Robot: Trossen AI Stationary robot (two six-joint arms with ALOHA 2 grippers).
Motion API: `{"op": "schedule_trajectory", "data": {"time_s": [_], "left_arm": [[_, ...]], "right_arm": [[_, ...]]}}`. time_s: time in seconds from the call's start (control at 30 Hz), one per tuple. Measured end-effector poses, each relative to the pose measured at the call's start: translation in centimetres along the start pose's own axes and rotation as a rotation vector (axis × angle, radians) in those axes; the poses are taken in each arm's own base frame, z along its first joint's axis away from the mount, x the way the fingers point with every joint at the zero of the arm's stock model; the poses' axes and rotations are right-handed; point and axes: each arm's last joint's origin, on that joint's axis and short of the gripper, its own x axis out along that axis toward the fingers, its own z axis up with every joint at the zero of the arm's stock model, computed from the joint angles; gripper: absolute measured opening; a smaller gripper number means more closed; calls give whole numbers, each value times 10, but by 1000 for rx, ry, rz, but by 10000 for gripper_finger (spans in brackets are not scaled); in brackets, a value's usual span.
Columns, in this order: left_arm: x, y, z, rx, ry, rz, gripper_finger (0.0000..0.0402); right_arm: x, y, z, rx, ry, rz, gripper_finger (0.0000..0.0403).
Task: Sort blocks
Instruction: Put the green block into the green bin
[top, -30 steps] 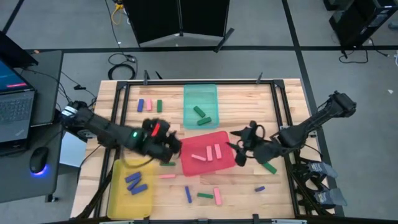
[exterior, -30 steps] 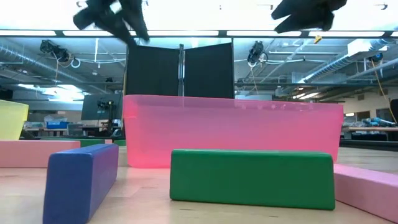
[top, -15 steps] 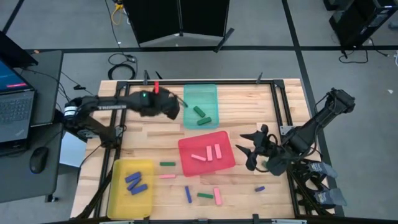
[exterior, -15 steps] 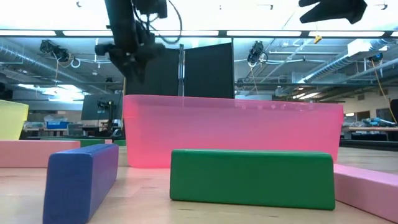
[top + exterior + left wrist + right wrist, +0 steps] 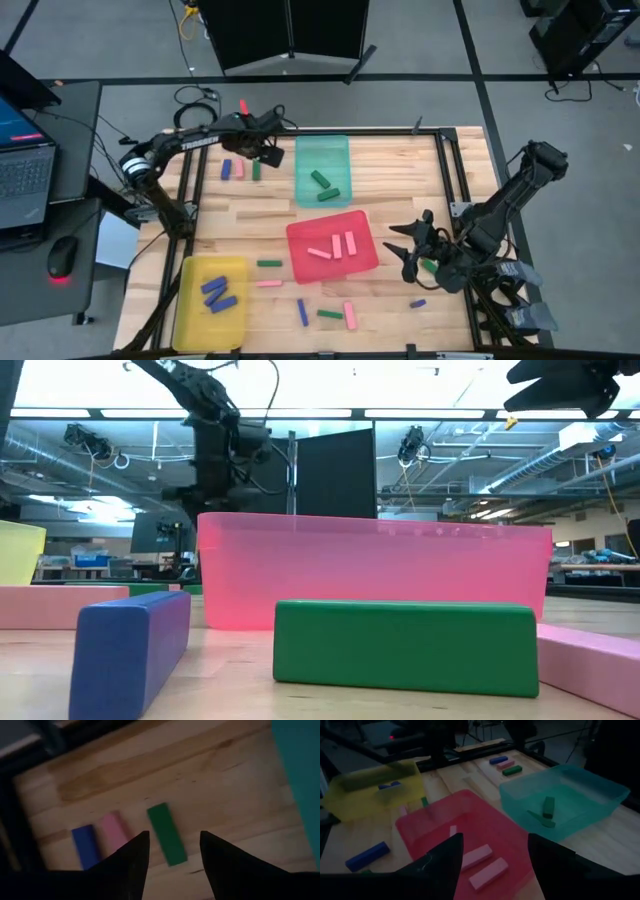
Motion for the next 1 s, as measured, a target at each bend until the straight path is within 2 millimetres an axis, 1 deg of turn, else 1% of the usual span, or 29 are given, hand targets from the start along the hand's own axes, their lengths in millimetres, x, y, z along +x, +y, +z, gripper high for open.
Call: {"op": "schedule_trajectory", "data": {"time_s": [0.1, 0.27, 0.47, 0.73, 0.83, 1.0], "left_arm": [[11, -5, 2, 8, 17, -7, 182], [34, -10, 1, 21, 104, 20, 189], [57, -9, 1, 25, 189, 58, 216], [60, -7, 4, 11, 199, 33, 268], [64, -5, 2, 1, 202, 16, 276], [77, -2, -7, -10, 227, -10, 277]], "right_arm": [[-1, 0, -2, -2, 1, 8, 233], [-3, 1, -2, -3, 1, 17, 231], [-5, 2, -3, -6, 2, 25, 231], [-7, 4, -4, -8, 3, 40, 231], [-7, 3, -4, -8, 1, 38, 230], [-7, 3, -4, -8, 1, 38, 229]]}}
